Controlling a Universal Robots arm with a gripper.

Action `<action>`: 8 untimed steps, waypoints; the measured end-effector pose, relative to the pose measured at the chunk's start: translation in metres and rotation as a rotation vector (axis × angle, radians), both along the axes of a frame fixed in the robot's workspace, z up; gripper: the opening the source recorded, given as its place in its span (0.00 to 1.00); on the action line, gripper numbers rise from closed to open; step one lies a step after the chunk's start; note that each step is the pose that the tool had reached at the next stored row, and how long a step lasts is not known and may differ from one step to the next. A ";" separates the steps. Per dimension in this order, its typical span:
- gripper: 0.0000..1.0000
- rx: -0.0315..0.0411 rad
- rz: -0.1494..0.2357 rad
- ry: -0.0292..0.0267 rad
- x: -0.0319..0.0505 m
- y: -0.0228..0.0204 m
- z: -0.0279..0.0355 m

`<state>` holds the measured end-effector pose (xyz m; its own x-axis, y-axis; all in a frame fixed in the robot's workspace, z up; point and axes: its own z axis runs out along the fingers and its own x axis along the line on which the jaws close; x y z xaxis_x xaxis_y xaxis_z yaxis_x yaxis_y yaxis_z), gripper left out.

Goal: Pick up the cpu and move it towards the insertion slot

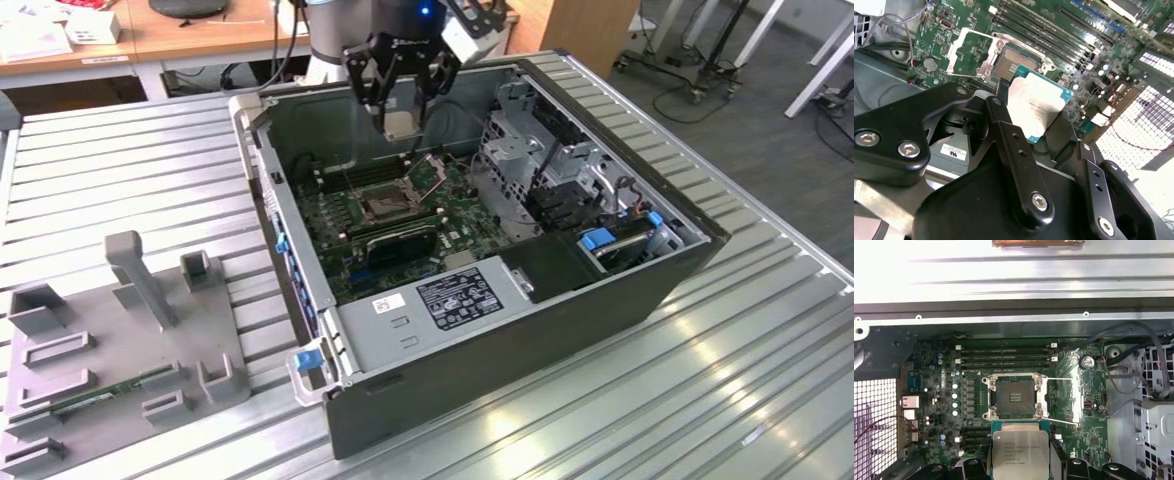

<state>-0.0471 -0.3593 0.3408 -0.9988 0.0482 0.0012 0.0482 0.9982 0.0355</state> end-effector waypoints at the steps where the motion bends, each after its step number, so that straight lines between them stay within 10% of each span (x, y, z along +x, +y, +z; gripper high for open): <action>1: 0.55 -0.0001 0.000 0.0000 0.0000 0.0009 -0.0009; 8: 0.55 0.0000 -0.001 0.0000 0.0000 0.0040 -0.0039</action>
